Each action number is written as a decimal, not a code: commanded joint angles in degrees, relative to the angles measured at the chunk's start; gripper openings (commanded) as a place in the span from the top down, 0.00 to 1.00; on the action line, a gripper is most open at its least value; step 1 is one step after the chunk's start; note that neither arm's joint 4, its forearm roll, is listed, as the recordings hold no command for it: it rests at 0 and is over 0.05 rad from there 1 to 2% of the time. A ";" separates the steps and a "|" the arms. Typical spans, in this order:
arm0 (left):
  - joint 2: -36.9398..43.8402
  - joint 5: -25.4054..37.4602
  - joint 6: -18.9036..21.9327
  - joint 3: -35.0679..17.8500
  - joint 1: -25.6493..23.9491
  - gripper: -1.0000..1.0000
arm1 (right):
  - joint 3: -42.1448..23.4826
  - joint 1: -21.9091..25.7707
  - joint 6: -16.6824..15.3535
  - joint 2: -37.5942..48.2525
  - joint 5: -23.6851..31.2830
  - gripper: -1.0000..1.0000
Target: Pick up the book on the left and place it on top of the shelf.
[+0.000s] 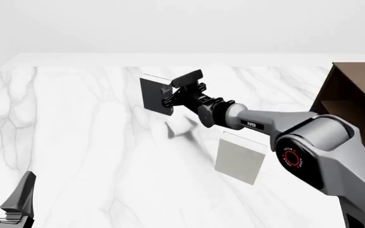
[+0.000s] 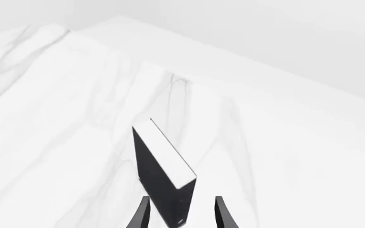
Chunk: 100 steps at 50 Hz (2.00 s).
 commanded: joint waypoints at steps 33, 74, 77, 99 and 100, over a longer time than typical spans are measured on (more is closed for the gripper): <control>0.00 0.00 0.00 0.00 0.00 0.00 | -7.86 0.32 0.79 7.72 2.33 0.00; 0.00 0.00 0.00 0.00 0.00 0.00 | -16.10 0.27 1.07 13.03 5.32 0.00; 0.00 0.00 0.00 0.00 0.00 0.00 | -16.54 0.17 1.22 13.27 5.35 0.00; 0.00 0.00 0.00 0.00 0.00 0.00 | -10.79 0.49 -0.10 9.13 1.95 1.00; 0.00 0.00 0.00 0.00 0.00 0.00 | -10.77 0.49 -0.10 9.12 1.94 1.00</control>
